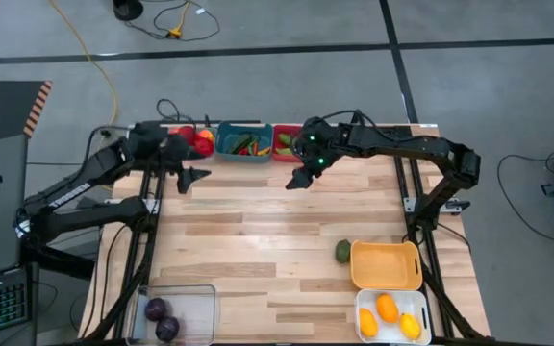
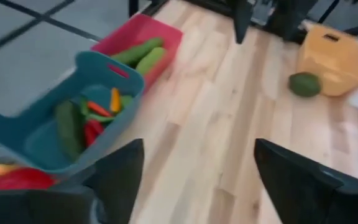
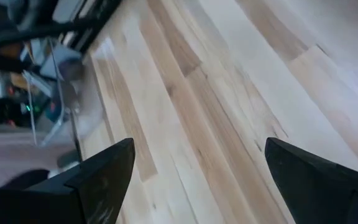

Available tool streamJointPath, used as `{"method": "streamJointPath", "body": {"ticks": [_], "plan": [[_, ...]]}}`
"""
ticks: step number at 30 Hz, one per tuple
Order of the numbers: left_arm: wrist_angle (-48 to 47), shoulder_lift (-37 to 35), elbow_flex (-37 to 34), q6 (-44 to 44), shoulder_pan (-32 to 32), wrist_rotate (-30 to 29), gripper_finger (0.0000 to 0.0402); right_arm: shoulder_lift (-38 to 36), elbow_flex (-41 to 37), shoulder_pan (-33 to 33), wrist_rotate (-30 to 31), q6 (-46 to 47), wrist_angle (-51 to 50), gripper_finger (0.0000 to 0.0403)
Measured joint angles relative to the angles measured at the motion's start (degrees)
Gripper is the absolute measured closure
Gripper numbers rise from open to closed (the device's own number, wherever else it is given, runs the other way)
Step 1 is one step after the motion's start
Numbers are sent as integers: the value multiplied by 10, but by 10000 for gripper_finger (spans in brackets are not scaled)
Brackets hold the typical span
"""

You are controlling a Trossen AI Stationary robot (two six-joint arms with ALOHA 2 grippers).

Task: Sort produce into baskets
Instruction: Put the lime into the yellow bin

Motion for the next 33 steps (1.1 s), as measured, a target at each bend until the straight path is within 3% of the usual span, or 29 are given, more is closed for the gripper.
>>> {"method": "streamJointPath", "body": {"ticks": [6,14,20,28,33], "plan": [[111,-76,-100,-53,-87,-51,219,0,0,14,-1,-49,-21,17],[348,-192,-255,-50,-156,-59,384,0,0,55,19,-51,-93,17],[375,-256,-321,-48,-158,-60,394,0,0,96,34,-50,-120,17],[375,-325,-375,-30,-158,-59,401,0,-1,163,155,-56,-174,17],[374,-372,-405,-15,-158,-46,401,0,-1,197,169,-55,-222,17]]}}
